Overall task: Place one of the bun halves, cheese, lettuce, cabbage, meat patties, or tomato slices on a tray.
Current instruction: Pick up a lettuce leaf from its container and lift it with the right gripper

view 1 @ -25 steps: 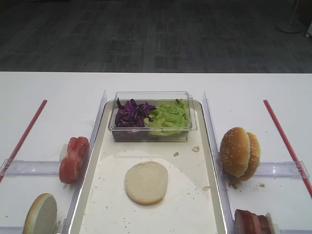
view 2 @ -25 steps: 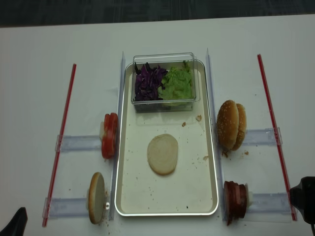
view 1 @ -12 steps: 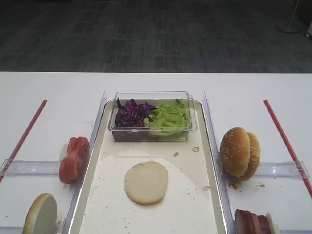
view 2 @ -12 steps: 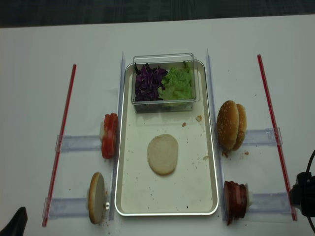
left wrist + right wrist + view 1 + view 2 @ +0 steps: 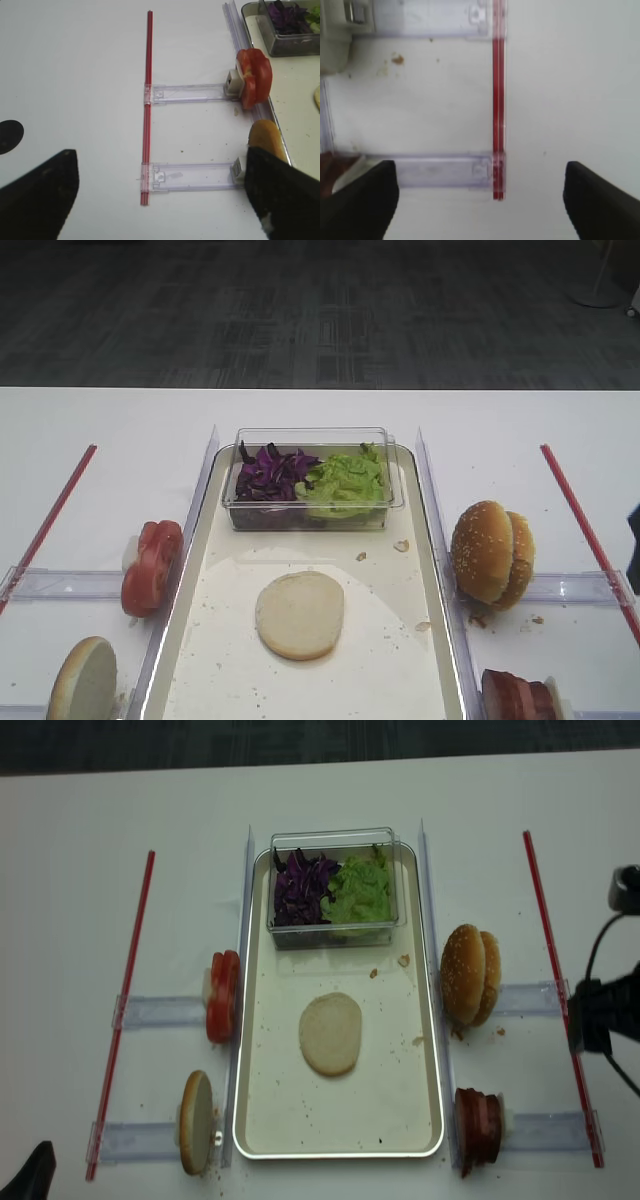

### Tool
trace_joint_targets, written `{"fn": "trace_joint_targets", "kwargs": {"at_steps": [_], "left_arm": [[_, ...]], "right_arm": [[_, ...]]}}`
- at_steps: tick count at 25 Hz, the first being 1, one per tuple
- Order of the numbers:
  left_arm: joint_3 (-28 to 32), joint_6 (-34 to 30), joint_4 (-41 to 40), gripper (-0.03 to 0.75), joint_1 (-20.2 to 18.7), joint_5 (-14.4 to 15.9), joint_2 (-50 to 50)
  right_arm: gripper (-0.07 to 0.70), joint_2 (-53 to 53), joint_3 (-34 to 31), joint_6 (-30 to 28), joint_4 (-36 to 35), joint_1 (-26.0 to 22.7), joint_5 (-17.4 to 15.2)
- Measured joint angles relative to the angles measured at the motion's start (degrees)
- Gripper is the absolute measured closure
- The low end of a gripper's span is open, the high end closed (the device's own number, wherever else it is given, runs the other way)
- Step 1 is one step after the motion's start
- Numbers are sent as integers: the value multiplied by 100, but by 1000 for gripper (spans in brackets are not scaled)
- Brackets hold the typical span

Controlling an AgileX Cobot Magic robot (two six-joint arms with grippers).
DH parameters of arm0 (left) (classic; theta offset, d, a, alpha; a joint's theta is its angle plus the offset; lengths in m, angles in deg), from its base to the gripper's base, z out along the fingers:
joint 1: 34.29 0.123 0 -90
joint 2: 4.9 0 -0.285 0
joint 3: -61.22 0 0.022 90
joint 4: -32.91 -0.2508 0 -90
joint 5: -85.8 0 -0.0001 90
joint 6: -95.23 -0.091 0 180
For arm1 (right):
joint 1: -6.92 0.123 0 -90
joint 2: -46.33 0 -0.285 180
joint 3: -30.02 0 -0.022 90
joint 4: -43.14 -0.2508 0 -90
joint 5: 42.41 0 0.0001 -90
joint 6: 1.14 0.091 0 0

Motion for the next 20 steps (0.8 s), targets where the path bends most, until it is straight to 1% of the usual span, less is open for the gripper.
{"fn": "trace_joint_targets", "kwargs": {"at_steps": [5,9,12,15,20], "left_arm": [[0,0,0,97,0,0,0],[0,0,0,97,0,0,0],[0,0,0,97,0,0,0],[0,0,0,97,0,0,0],[0,0,0,97,0,0,0]], "right_arm": [[-46,1652,1582,-9,62,0,-29],[-46,2846,2975,-9,83,0,-305],[-46,3528,3822,-9,83,0,-627],[-46,3888,4283,-9,83,0,-753],[-46,3971,4401,-9,158,0,-804]]}}
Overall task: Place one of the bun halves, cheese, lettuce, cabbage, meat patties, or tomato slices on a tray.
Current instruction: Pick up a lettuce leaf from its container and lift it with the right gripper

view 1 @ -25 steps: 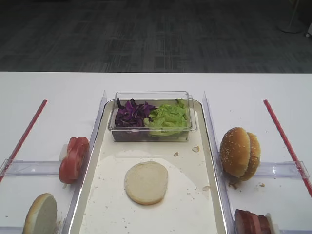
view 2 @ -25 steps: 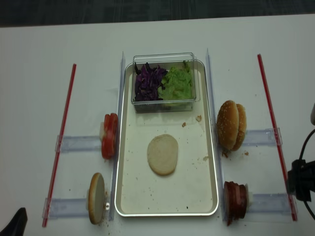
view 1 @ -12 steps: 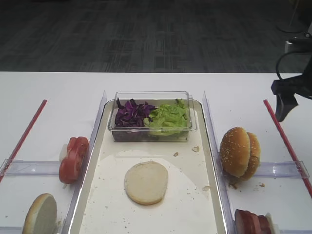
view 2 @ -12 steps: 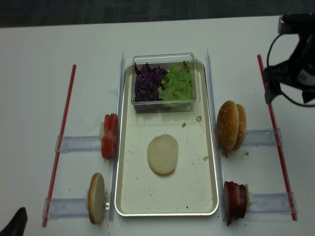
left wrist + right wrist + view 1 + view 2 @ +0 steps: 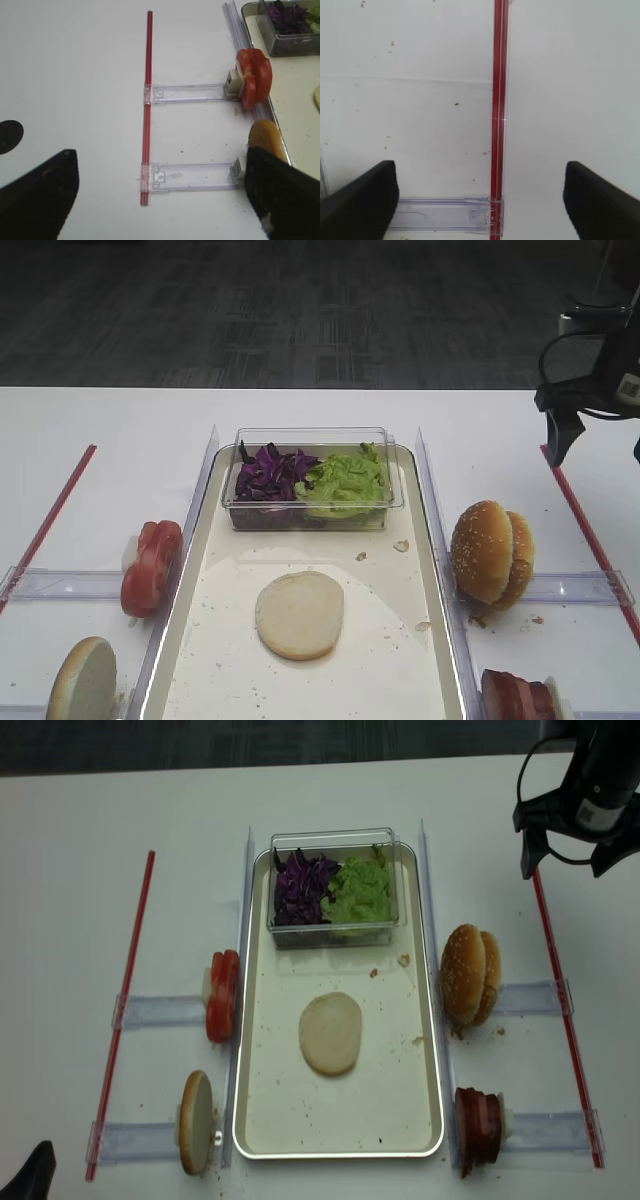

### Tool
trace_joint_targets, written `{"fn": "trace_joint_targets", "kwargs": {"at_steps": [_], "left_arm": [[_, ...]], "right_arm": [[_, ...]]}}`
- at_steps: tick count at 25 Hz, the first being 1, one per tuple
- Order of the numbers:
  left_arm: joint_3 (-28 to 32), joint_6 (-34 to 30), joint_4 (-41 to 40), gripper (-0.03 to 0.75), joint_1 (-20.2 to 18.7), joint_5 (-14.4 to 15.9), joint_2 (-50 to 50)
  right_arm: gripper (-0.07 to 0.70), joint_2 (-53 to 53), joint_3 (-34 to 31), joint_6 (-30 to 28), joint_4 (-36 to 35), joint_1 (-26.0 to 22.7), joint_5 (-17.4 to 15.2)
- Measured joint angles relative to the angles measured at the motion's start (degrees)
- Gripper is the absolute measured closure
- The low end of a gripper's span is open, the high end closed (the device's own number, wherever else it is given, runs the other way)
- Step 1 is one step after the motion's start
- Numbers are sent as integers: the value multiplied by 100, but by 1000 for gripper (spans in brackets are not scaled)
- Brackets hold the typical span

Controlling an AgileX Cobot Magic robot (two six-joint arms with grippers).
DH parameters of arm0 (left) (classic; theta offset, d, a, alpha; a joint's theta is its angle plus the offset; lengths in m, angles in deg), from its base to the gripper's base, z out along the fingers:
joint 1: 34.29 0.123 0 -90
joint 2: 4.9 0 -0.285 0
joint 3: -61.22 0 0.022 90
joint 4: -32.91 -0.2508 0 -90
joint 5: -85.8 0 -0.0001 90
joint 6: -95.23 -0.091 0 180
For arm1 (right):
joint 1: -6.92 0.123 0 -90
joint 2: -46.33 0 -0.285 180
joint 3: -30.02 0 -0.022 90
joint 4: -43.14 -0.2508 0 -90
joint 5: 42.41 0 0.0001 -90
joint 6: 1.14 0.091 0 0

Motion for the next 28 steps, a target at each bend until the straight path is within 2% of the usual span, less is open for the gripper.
{"fn": "trace_joint_targets", "kwargs": {"at_steps": [18,28], "left_arm": [[0,0,0,97,0,0,0],[0,0,0,97,0,0,0]], "right_arm": [[-46,-2,0,10,6,0,-27],[-46,-2,0,318,-14,152,-27]]}}
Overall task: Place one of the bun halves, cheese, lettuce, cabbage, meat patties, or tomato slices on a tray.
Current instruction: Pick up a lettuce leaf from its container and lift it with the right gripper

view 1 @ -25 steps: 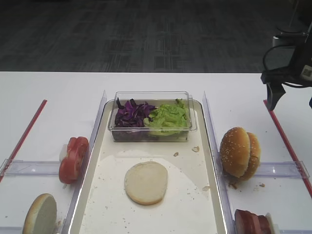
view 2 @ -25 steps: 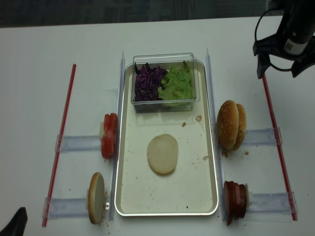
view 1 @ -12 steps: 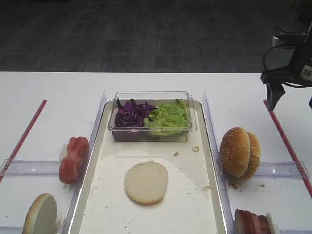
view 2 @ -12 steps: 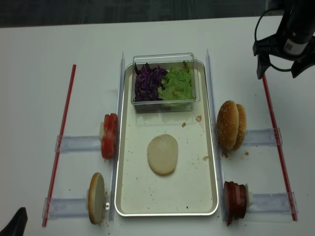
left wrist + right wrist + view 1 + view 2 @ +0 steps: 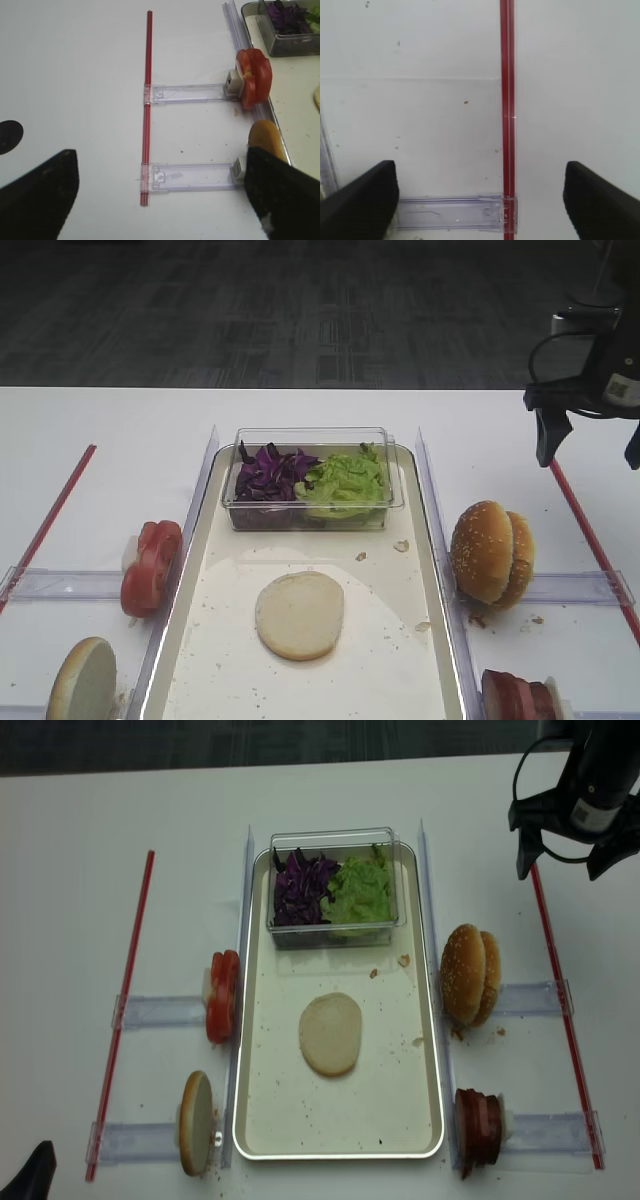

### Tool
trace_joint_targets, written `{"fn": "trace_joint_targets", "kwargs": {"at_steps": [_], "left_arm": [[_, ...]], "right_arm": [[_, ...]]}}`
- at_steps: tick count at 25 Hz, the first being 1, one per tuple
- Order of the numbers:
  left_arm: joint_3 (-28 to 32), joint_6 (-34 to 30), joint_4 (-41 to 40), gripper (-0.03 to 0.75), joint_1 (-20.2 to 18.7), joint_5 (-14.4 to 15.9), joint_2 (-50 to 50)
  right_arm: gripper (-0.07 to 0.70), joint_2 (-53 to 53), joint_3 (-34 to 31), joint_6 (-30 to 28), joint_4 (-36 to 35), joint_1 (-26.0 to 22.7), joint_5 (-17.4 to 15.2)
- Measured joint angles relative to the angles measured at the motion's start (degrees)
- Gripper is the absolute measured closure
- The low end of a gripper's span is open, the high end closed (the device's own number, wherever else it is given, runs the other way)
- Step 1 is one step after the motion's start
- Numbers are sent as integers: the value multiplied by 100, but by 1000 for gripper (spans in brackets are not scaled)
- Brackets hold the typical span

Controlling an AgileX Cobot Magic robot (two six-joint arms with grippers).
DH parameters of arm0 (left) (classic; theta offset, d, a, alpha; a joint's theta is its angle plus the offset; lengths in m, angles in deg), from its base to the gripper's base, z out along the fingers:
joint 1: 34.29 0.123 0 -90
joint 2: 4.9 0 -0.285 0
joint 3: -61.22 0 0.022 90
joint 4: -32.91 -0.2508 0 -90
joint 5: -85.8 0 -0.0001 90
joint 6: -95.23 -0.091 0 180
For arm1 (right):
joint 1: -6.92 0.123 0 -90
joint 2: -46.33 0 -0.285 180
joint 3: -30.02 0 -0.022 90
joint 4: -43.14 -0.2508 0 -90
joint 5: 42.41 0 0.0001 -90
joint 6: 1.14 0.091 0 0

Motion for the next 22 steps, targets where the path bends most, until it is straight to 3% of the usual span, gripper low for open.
{"fn": "trace_joint_targets", "kwargs": {"at_steps": [13,22], "left_arm": [[0,0,0,97,0,0,0],[0,0,0,97,0,0,0]], "right_arm": [[-46,26,150,916,33,1108,94],[-46,589,1317,1598,12,2012,-333]]}}
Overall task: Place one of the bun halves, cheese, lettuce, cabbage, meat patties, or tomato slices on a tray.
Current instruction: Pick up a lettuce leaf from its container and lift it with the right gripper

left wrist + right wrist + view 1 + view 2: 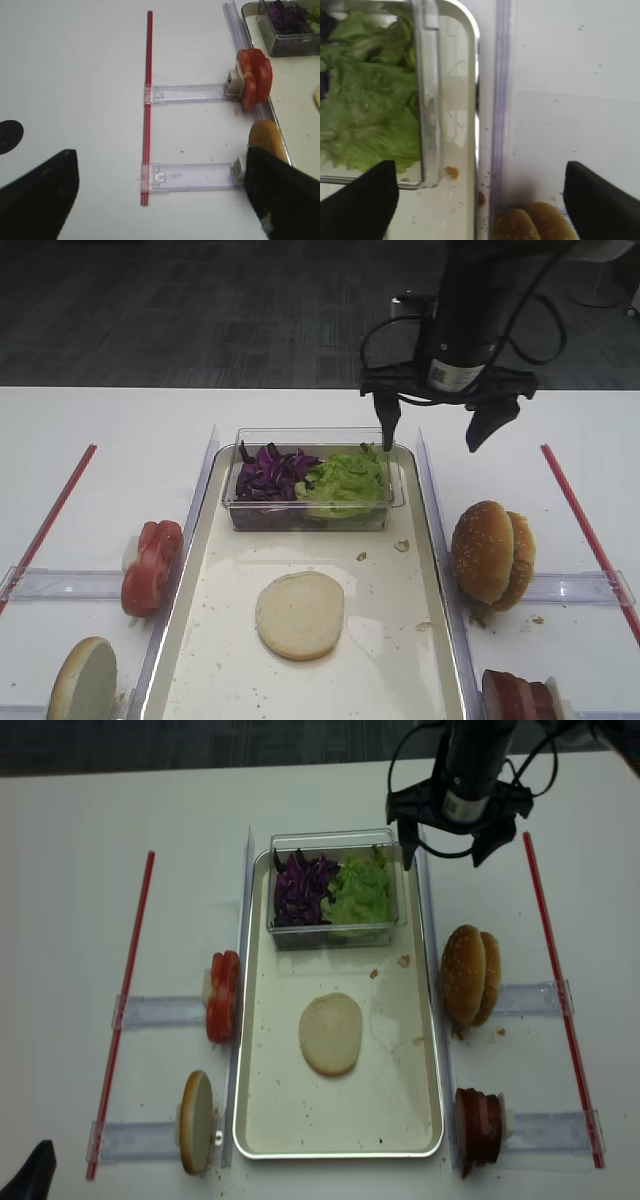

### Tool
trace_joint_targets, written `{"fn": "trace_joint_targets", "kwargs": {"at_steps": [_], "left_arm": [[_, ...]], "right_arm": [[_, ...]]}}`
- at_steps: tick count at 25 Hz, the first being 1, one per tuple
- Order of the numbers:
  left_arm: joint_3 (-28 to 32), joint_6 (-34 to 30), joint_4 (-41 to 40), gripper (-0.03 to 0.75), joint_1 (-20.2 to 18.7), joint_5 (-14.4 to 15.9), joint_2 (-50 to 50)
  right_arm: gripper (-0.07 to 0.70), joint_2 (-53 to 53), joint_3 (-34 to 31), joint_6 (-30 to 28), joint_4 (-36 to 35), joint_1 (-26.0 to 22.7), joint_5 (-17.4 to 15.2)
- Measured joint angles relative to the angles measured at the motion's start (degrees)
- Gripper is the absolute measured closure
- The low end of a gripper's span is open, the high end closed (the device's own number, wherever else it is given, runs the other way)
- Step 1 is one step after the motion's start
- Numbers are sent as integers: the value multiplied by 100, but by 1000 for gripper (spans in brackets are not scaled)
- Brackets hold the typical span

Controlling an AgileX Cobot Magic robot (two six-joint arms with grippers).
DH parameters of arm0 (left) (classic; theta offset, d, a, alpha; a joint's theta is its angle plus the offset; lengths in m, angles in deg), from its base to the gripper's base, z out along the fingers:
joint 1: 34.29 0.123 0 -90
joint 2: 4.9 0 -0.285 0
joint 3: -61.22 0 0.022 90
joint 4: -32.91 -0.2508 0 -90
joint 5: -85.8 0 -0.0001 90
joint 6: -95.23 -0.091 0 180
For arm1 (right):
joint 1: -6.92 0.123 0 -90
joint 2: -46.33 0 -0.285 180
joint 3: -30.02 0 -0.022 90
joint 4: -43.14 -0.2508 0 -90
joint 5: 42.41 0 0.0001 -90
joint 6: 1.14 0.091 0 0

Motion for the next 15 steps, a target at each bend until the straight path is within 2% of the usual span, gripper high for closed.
{"fn": "trace_joint_targets", "kwargs": {"at_steps": [5,11,15], "left_arm": [[0,0,0,97,0,0,0],[0,0,0,97,0,0,0],[0,0,-7,97,0,0,0]], "right_arm": [[-31,585,734,299,0,357,-253],[3,1331,1774,442,33,693,-286],[6,1605,2163,555,33,833,-286]]}}
